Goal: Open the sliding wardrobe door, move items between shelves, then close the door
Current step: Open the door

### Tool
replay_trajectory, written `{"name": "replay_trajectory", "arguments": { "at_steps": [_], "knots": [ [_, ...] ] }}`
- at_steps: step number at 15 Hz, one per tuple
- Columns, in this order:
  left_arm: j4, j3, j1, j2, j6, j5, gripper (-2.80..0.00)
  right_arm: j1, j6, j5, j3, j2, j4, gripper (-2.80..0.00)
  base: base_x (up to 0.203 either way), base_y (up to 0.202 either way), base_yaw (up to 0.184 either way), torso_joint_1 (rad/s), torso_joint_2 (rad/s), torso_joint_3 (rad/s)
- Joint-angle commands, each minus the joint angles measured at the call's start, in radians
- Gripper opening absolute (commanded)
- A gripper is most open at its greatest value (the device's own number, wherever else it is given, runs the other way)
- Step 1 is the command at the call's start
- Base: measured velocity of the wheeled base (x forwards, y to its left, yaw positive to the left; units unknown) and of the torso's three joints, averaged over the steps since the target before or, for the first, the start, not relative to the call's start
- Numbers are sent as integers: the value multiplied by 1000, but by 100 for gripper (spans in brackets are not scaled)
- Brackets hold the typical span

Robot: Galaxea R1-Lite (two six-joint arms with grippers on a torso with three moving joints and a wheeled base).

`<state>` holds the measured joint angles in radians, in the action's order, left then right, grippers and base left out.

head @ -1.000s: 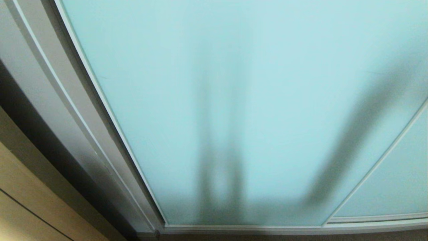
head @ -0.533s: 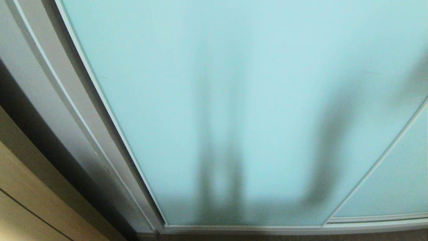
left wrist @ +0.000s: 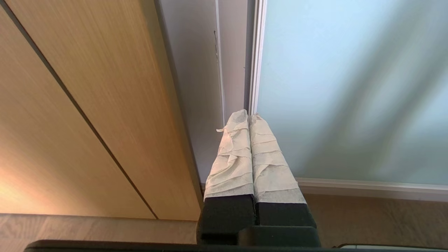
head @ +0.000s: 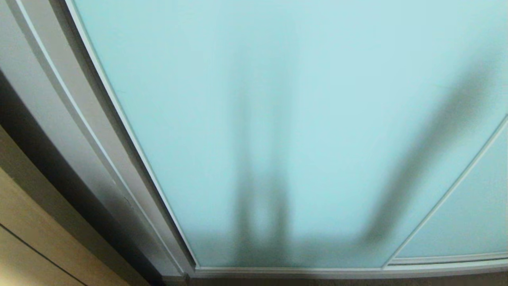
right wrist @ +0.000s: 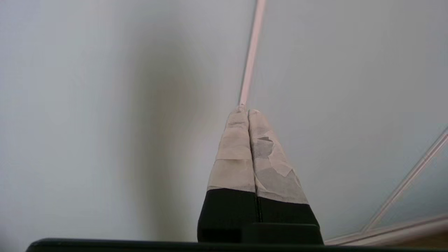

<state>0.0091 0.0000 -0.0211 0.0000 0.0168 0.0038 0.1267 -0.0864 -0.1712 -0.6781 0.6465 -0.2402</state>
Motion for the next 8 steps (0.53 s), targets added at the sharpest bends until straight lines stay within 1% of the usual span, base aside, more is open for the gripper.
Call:
{"name": "replay_trajectory", "arguments": {
  "at_steps": [1, 3, 4, 5, 6, 7, 8],
  "knots": [
    [0, 2, 0, 2, 0, 1, -280, -77, -55, -14, 146, -250, 36, -280, 0, 0, 0, 0, 0, 0],
    [0, 2, 0, 2, 0, 1, -280, -133, -75, -20, 303, -373, 93, -280, 0, 0, 0, 0, 0, 0],
    [0, 2, 0, 2, 0, 1, -280, -141, -68, -22, 379, -401, 103, -280, 0, 0, 0, 0, 0, 0],
    [0, 2, 0, 2, 0, 1, -280, -144, -41, -22, 450, -428, 103, -280, 0, 0, 0, 0, 0, 0],
    [0, 2, 0, 2, 0, 1, -280, -129, 3, -20, 485, -463, 121, -280, 0, 0, 0, 0, 0, 0],
    [0, 2, 0, 2, 0, 1, -280, -120, 24, -13, 503, -502, 159, -280, 0, 0, 0, 0, 0, 0],
    [0, 2, 0, 2, 0, 1, -280, -121, 25, 2, 526, -570, 201, -280, 0, 0, 0, 0, 0, 0]
  ]
}}
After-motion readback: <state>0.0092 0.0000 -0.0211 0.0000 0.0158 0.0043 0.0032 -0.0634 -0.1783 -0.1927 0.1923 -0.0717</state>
